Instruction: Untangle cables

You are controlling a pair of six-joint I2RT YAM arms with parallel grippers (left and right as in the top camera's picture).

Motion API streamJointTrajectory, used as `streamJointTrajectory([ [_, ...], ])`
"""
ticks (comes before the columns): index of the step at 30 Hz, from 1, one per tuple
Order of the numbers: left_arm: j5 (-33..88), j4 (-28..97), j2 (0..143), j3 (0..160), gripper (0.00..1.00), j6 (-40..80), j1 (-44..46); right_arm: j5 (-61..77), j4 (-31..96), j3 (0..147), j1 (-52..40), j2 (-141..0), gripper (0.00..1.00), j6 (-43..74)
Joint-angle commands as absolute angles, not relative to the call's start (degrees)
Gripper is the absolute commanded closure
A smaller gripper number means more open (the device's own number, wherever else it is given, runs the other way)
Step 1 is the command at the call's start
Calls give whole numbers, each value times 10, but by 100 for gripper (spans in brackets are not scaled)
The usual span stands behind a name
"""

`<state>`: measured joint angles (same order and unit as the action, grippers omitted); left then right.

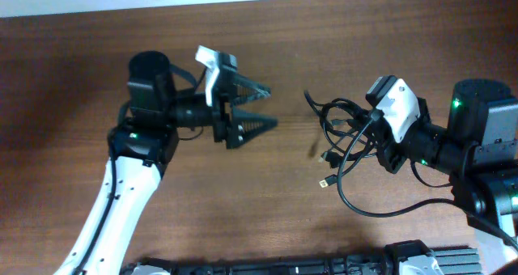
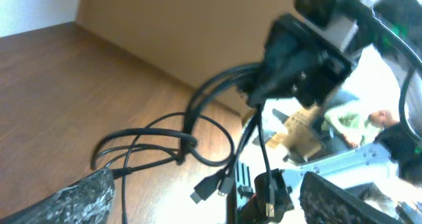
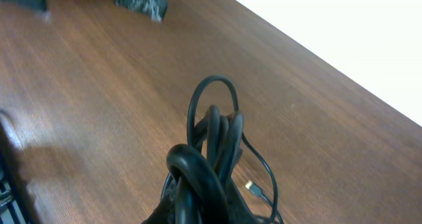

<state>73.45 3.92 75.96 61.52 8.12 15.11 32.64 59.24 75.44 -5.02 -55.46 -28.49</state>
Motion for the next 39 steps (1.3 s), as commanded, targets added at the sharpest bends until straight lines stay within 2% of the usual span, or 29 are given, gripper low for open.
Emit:
streamJointTrajectory([
  [1, 731, 75, 752, 620, 2, -179, 177, 357, 587, 760, -48, -552, 96, -285],
  [7, 705, 97, 752, 620, 1, -460, 186, 460, 586, 760, -48, -552, 96, -288],
  [10, 705, 97, 752, 620, 1, -510, 186, 512, 585, 760, -48, -552, 96, -298],
  [14, 708, 98, 752, 620, 2, -512, 186, 545, 585, 760, -48, -552, 96, -298],
  [15, 712, 98, 752, 620, 9, -512, 186, 552, 585, 760, -48, -552, 96, -298],
  [16, 714, 99, 752, 620, 28, -512, 187, 554, 584, 760, -48, -552, 96, -298],
  [18, 714, 103, 752, 620, 81, -510, 192, 554, 584, 760, -48, -552, 96, -298],
  [19, 714, 109, 752, 620, 93, -510, 196, 554, 584, 760, -48, -552, 96, -298],
  [20, 714, 115, 752, 620, 100, -510, 200, 554, 584, 760, -48, -552, 96, -298],
  [25, 700, 156, 752, 620, 100, -510, 216, 550, 585, 760, -48, -552, 96, -298],
  [27, 643, 168, 752, 620, 100, -500, 215, 539, 585, 760, -48, -552, 96, -298],
  [31, 438, 168, 752, 620, 100, -340, 206, 501, 592, 760, -48, -552, 96, -295],
  [36, 188, 189, 752, 620, 100, -65, 174, 471, 597, 760, -48, -552, 96, -296],
  [39, 167, 218, 752, 620, 100, 17, 155, 470, 596, 760, -48, -554, 96, -295],
])
